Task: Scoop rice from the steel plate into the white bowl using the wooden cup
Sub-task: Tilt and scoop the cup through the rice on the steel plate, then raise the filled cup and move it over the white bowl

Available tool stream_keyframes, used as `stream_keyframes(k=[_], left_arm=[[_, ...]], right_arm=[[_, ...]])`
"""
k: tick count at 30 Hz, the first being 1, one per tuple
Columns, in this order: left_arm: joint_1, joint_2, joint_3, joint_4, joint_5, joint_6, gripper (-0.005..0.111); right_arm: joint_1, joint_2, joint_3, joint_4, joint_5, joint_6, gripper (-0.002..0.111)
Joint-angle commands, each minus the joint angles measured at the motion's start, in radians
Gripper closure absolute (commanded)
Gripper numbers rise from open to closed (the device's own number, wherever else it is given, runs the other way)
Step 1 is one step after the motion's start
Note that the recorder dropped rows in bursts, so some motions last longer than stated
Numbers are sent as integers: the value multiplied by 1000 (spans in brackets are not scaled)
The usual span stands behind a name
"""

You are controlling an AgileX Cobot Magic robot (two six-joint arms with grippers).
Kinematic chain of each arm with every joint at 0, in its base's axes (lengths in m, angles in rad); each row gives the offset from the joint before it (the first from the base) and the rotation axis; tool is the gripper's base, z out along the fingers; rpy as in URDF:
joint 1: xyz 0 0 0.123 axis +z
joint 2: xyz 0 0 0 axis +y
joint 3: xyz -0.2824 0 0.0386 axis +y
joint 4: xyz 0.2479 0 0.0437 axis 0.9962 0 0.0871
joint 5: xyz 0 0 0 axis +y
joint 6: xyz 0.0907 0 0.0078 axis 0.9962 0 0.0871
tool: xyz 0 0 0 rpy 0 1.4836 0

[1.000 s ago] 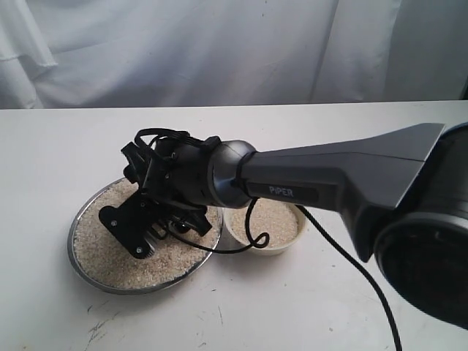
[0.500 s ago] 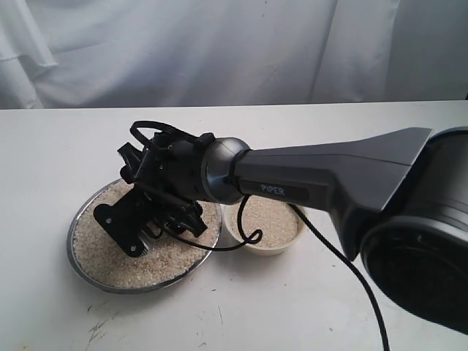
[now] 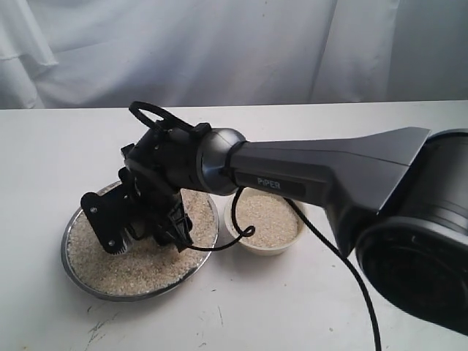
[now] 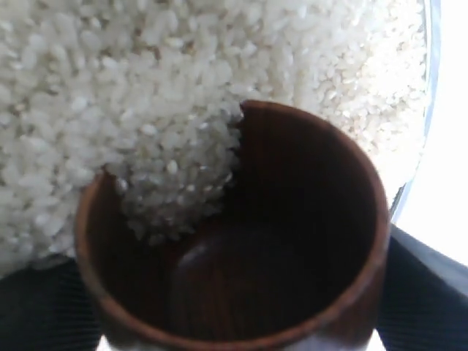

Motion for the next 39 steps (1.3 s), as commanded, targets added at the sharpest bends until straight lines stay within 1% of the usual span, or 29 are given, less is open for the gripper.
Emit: stream_keyframes(k=[1, 4, 7, 16, 21, 23, 32, 33, 39], left_arm=[[2, -4, 5, -2, -7, 0, 107], [2, -4, 5, -2, -7, 0, 107], [2, -4, 5, -2, -7, 0, 107], [2, -4, 5, -2, -7, 0, 107], [2, -4, 5, -2, -7, 0, 107], [2, -4, 5, -2, -7, 0, 107], [2, -4, 5, -2, -7, 0, 107], [2, -4, 5, -2, -7, 0, 107], [2, -4, 5, -2, -7, 0, 107]], right_arm=[[-21, -24, 9, 113, 60, 18, 108], [-50, -51, 9, 156, 60, 18, 108], [-88, -82, 9, 273, 37, 14, 108], [-157, -137, 9, 466, 24, -8, 108], [-221, -205, 9, 475, 50, -10, 108], [-240, -236, 25, 438, 51, -6, 108], [-265, -393, 195, 75, 47, 225, 108], [-265, -409, 220, 19, 47, 268, 108], [-265, -487, 393, -160, 12, 520, 108]])
